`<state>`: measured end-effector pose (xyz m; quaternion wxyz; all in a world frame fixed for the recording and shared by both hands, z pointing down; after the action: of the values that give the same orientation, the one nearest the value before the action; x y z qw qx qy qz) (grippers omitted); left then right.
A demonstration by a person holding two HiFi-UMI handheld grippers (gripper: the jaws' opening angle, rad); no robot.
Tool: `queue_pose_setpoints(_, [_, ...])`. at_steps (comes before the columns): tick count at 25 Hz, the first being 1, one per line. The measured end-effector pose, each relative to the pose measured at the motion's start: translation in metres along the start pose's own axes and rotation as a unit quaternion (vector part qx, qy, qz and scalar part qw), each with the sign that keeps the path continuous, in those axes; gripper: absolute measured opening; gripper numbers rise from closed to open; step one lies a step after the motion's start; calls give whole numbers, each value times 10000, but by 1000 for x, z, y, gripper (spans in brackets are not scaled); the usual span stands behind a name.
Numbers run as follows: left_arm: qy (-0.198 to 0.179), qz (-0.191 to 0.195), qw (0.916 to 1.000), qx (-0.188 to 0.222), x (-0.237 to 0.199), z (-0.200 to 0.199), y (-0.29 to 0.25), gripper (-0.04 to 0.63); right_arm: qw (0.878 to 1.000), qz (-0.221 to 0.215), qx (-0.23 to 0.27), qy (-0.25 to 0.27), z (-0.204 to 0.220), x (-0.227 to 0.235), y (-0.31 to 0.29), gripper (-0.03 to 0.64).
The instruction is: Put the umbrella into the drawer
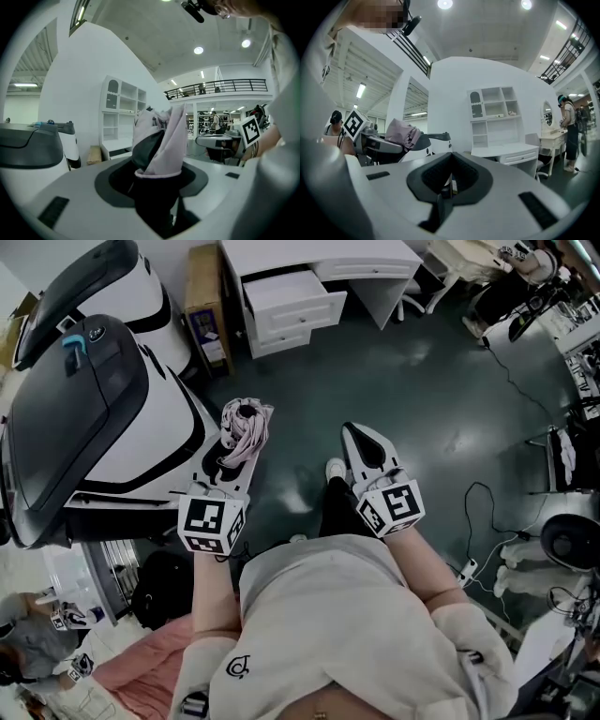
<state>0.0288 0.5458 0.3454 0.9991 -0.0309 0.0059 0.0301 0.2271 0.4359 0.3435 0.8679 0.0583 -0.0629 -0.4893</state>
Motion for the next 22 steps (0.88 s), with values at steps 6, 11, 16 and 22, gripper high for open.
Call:
queue_pose_setpoints(6, [-6,-260,9996,-104,-11,-8,-70,219,9993,-343,-87,-96,9,66,-58,8])
queue_pose_setpoints(11, [53,-477,9987,-184,-22,-13,-138,219,9972,-739,-114,27,9,122,-117,8])
queue_pose_setpoints(16, [65,-648,9978,-120,-34,-18,-216,219,9947,-1018,-60,153,8,182,-170,8])
queue_pose_setpoints(22, [107,-763,9970,-94,-47,-20,-294,219,9933,-1143,-73,162,10,242,-217,8])
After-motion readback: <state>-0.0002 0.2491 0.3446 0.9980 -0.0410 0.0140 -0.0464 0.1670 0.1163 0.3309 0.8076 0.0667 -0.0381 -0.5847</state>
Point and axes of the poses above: the fingertips, and each gripper's own axes: y backward along the fingers, x to its right, z out of its underside, the point moved 4 cm from there along y, backward along the fingers, and after that the axes turned 10 degrees about x, right-handed, at the moved point
